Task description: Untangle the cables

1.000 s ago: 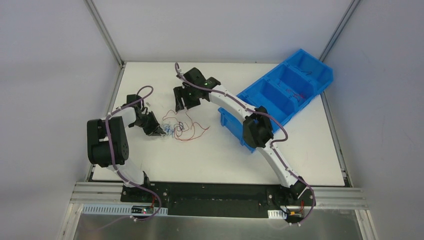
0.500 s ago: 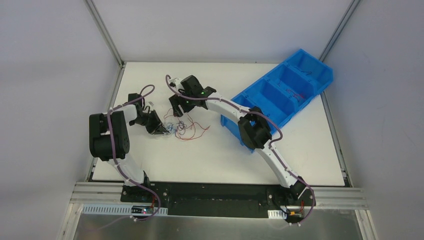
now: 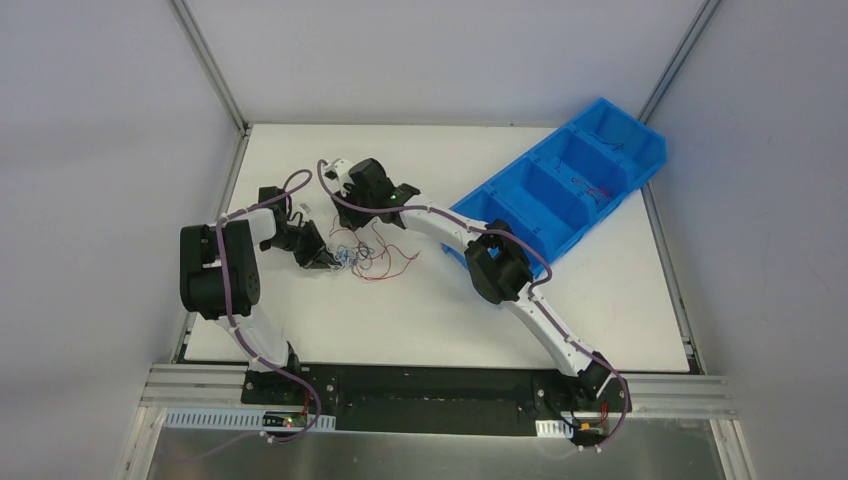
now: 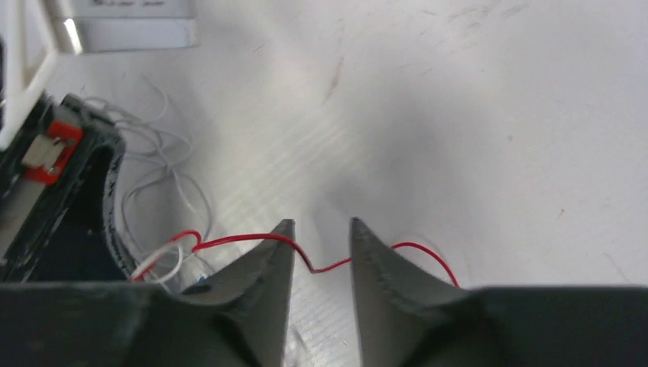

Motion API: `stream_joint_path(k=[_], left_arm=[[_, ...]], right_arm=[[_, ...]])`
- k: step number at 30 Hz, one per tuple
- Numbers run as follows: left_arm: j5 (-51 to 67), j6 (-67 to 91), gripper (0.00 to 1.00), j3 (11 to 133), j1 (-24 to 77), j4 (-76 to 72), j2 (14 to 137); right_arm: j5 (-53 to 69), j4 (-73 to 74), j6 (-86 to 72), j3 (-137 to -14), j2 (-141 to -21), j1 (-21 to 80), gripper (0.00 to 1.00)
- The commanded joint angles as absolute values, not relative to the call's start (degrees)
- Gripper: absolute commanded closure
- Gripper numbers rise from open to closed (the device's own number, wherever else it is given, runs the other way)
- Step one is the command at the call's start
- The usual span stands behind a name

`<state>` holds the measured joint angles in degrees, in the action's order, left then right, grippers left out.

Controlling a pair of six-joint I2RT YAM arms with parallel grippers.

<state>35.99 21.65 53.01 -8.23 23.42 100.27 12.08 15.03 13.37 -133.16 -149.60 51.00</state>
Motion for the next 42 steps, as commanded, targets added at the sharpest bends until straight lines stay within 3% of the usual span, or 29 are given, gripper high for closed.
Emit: stream_joint_path(k=[1, 3, 13, 26, 37, 42], left_arm=[[33.92, 20.99, 1.00, 52.57, -7.73, 24.78, 101.61], [33.09, 21.01, 1.00, 52.51, -7.73, 24.85, 101.44], [23.93, 22.86, 1.00, 51.49, -10.93, 28.88, 102.07], [19.53, 24.78, 1.00, 52.12, -13.59, 30.15, 103.89], [19.67, 23.81, 1.00, 52.37, -13.67, 30.15, 102.55], [20.72, 24.25, 1.00, 53.03, -13.69, 29.98, 103.40]], right_arm=[[8.51, 11.47, 14.16, -136.51, -150.18, 50.23, 0.78], [6.83, 11.88, 13.98, -136.63, -149.25, 50.15, 1.00], [-7.85, 12.21, 9.62, -129.79, -128.43, 47.65, 1.00], [-8.67, 13.80, 1.54, -125.72, -100.33, 44.22, 1.00], [-3.15, 23.64, 0.26, -136.96, -95.00, 44.39, 1.00], [4.36, 29.86, -6.98, -133.00, -92.98, 44.96, 1.00]])
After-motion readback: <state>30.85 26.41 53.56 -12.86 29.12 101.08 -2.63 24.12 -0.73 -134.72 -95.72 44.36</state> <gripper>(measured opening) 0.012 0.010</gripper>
